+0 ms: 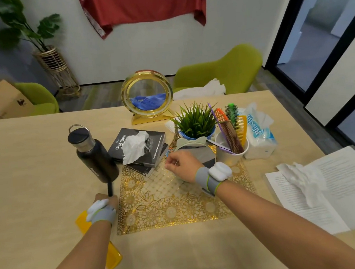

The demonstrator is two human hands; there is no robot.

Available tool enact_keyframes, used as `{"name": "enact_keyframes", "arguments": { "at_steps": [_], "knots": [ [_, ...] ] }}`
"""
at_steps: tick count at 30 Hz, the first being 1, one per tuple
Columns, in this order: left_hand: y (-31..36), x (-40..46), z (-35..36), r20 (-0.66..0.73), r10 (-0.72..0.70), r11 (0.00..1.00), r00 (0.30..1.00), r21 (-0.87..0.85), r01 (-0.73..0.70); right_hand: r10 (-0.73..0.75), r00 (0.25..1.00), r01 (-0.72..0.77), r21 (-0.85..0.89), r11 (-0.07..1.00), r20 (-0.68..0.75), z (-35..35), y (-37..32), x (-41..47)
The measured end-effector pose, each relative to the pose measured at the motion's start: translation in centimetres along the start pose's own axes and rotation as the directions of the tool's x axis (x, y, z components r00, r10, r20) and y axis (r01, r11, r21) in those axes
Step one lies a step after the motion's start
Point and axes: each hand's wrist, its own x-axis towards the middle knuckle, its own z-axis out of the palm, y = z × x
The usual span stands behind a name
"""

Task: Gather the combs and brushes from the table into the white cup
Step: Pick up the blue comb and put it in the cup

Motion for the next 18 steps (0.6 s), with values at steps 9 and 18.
{"name": "enact_keyframes", "arguments": {
  "at_steps": [9,18],
  "knots": [
    [4.8,-3.9,-0.4,0.039,0.406,0.821,0.913,-0.454,-0.345,-0.045,0.999,0.045,0.054,0.998,0.008,0.1,-1.2,0.3],
    [9.1,-8.3,-1.4,0.241,0.567,0.663,0.788,-0.701,-0.262,-0.054,0.996,0.06,0.097,0.993,-0.065,-1.8,-0.8,0.4]
  ]
}}
